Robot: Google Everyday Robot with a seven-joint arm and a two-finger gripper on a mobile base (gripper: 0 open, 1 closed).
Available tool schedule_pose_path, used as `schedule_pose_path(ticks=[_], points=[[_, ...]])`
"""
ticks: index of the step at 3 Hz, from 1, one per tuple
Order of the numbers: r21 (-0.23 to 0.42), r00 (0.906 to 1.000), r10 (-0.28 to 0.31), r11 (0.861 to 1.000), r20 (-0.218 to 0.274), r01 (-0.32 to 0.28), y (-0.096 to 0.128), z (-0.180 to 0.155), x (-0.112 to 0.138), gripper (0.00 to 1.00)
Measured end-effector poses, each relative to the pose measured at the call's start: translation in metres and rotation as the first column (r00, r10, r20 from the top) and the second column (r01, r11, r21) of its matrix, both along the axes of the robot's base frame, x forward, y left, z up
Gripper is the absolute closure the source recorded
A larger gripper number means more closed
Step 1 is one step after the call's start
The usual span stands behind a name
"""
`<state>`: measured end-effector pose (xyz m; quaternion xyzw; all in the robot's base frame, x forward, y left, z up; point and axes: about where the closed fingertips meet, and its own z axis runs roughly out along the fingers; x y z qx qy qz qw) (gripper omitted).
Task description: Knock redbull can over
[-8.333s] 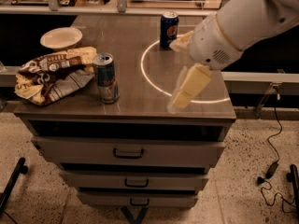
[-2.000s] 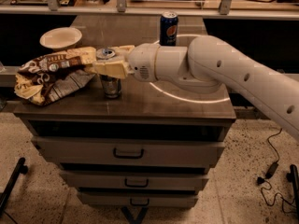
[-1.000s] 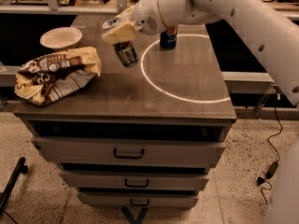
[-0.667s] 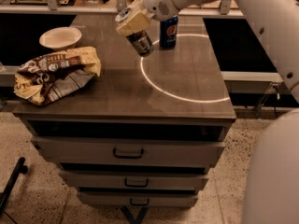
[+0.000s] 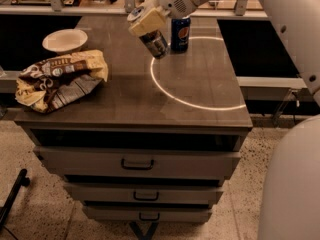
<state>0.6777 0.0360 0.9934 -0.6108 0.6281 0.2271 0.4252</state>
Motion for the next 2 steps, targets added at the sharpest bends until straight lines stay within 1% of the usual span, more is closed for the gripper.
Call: schedule_pose_path(ticks=[1,2], points=[[-0.047,0.9999,0.007,0.999,-0.011,-0.008,-0.001,-0.006,-0.003,1.0],[-0.26,0.9992,-0.04,0.965,-0.003,0.038,-0.03,0.0,-0.021,1.0]])
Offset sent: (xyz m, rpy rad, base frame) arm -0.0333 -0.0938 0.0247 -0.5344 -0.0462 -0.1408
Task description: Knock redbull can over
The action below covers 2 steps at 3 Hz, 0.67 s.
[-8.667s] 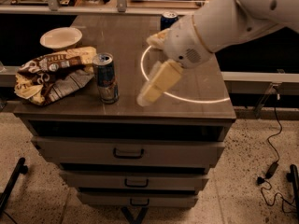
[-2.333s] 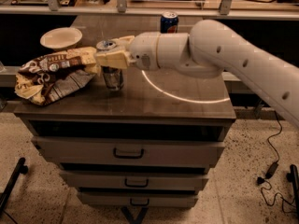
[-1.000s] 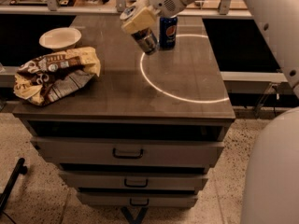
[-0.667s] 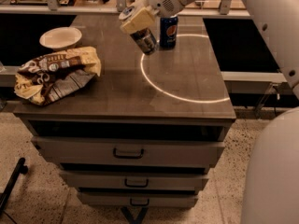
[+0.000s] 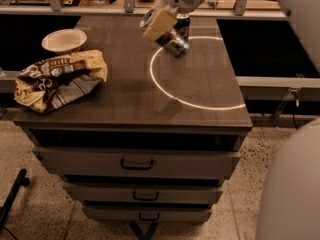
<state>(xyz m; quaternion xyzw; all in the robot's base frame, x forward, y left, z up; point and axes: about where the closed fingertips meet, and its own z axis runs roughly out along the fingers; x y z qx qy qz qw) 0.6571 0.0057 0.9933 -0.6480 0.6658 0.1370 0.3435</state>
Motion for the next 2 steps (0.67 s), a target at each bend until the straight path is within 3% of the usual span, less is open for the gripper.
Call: schedule_pose_path(ticks=[1,2], points=[[-0.214,0.9985,-0.047,0.975,0.027,0.052,-0.037,0.009,-0.015,1.0],[-0.44,0.999,-0.044,0.897,0.003,0.041,-0.063,-0.018,-0.028,1.0]])
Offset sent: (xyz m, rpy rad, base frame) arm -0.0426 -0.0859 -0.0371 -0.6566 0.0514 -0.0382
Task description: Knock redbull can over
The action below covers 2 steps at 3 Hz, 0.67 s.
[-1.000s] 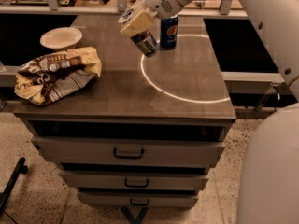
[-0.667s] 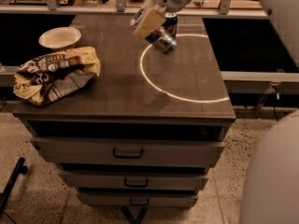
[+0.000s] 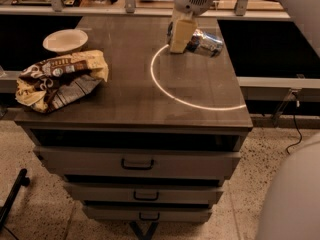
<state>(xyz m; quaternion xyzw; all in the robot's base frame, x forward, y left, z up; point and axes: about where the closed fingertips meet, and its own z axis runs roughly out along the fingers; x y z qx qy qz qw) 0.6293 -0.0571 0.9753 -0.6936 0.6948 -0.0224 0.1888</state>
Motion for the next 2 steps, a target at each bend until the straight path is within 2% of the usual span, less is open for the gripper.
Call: schedule_pose_path(ticks=[1,2], points=[[-0.113,0.9998,0.008,0.993,-0.018,-0.01,-0.015,-0.03,-0.005,1.0],[-0.137,0.9982,-0.015,0.991,-0.058,0.007,-0.027,-0.056,-0.012,1.0]])
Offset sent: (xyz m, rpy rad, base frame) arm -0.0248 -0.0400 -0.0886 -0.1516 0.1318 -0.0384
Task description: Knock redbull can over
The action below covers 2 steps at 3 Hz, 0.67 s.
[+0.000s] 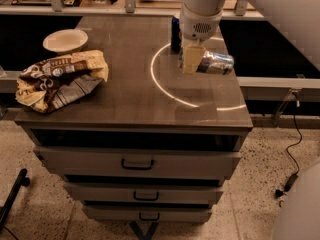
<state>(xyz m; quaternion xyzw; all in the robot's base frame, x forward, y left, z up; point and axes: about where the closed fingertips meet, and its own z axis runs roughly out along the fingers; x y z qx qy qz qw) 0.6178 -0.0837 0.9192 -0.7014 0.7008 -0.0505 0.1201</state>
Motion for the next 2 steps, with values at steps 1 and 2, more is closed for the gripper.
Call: schedule_pose_path(ticks=[1,2], points=[[-0.016,0.9962,-0.019,1.0,-0.085,0.018,-0.002,-0.034,-0.014,0.82],[-0.047,0.9869,-0.041,0.998,-0.156,0.034,-0.003,-0.062,-0.029,0.59]])
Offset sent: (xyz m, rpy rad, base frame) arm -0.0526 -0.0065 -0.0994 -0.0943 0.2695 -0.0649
